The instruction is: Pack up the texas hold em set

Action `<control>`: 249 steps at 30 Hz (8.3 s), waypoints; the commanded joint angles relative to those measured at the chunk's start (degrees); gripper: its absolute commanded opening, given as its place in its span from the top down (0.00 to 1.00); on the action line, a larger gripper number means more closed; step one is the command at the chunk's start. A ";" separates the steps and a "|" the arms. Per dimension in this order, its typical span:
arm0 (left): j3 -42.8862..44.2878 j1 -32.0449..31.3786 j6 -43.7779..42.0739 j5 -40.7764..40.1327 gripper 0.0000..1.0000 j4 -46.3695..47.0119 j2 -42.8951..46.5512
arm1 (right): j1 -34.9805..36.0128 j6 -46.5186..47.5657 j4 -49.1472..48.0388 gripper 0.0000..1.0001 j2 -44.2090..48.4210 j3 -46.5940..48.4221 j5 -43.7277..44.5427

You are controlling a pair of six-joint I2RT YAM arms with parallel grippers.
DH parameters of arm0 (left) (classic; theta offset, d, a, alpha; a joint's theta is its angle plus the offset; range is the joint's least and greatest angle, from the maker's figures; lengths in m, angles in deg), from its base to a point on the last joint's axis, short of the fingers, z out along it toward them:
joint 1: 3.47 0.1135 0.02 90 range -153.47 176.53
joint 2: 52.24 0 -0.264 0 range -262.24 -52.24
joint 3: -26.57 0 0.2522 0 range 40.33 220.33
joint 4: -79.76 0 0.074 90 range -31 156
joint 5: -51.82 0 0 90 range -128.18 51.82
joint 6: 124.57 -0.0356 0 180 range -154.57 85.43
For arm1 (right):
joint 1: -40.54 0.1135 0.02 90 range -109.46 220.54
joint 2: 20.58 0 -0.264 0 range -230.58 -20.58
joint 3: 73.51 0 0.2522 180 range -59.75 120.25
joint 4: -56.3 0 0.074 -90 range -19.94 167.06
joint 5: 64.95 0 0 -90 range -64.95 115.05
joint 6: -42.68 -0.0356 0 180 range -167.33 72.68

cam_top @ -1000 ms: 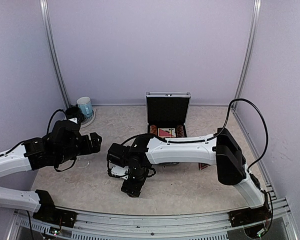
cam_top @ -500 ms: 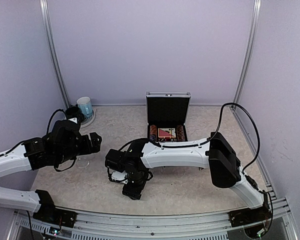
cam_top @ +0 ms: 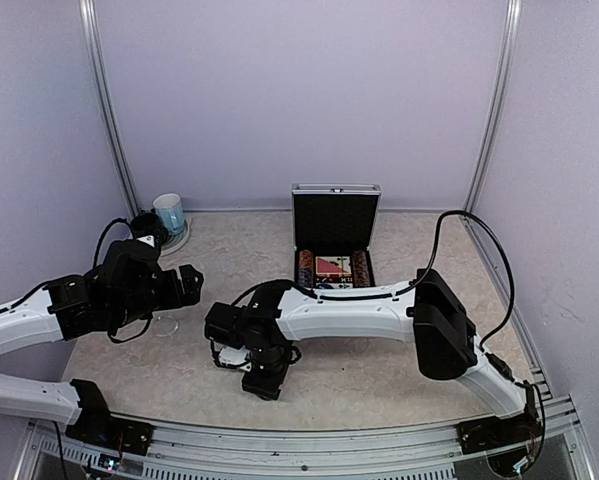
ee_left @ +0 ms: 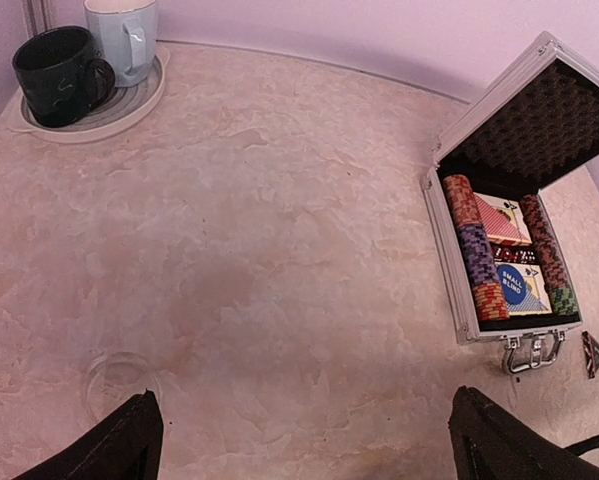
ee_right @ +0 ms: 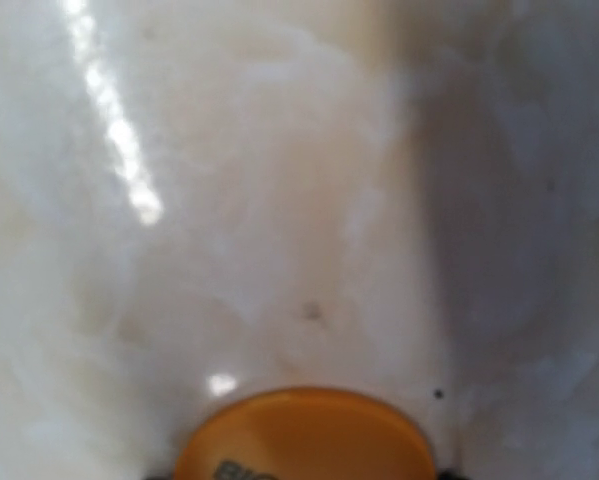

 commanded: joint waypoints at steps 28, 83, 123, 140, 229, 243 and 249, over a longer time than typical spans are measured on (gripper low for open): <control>-0.96 0.85 -0.32 0.08 0.01 1.28 1.55 | -5.99 -4.15 -7.89 0.51 11.24 -7.31 5.56; -0.51 1.92 -1.02 1.53 0.01 1.67 1.20 | -32.22 -5.10 -16.59 0.46 15.79 -21.91 9.90; -7.36 22.39 8.89 17.75 0.01 1.65 -20.07 | -27.68 -8.88 -24.52 0.16 41.79 -41.35 10.80; -4.61 24.58 5.76 17.36 0.12 0.91 -29.48 | -27.15 -8.96 -26.69 0.17 45.24 -43.50 12.38; 69.26 2.80 -12.11 30.59 0.41 17.36 -83.24 | -32.51 -21.34 -22.91 0.16 58.36 -56.38 18.57; 68.73 2.64 -10.88 29.38 0.14 17.98 -82.74 | -32.46 -21.93 -23.97 0.16 58.54 -58.35 16.82; 66.98 2.62 -8.87 31.16 0.13 17.91 -81.21 | -32.49 -22.02 -23.73 0.15 58.32 -59.31 17.08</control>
